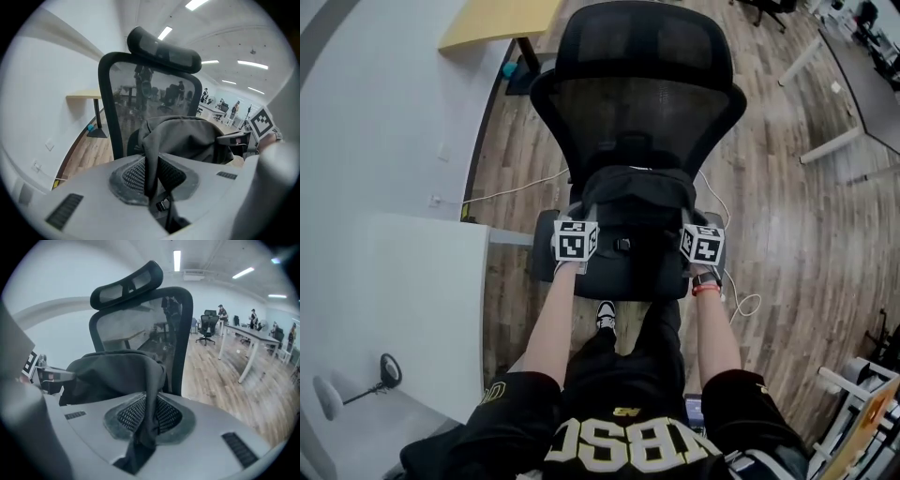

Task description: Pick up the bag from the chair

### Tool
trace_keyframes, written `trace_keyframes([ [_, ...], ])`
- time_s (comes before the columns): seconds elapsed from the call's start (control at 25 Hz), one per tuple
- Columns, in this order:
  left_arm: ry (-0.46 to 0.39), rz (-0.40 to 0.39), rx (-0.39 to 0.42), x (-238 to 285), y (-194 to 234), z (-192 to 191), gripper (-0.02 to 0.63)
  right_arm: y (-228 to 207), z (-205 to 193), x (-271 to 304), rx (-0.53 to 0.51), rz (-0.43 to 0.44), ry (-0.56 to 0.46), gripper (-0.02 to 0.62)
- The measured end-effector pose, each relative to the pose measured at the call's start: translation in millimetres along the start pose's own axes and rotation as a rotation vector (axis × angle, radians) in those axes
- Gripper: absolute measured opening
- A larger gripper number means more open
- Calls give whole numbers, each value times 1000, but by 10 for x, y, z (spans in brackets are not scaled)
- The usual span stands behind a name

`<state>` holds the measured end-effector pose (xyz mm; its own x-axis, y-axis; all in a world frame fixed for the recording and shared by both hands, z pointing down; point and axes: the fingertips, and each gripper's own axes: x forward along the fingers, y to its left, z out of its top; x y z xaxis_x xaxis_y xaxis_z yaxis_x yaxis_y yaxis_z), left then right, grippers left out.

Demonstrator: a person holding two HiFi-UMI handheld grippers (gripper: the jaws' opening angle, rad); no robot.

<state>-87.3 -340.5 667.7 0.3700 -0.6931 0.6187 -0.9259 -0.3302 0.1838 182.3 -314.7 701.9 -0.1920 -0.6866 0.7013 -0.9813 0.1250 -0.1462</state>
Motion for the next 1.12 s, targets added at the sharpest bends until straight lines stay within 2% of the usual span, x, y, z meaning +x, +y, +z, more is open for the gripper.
trace_keyframes([
  [0.32, -139, 13, 37, -669, -135, 567, 57, 243, 474, -732, -26, -22, -143, 60],
  [0.64, -294, 30, 49, -1226, -221, 1053, 57, 508, 792, -1266, 5, -62, -282, 60],
  [0.92, -441, 38, 101, -1771, -466, 1550, 57, 598, 1213, -1862, -27, -63, -402, 60],
  [1.12, -528, 40, 107, -2127, -569, 1796, 57, 698, 1512, -2256, -61, -76, -491, 61],
])
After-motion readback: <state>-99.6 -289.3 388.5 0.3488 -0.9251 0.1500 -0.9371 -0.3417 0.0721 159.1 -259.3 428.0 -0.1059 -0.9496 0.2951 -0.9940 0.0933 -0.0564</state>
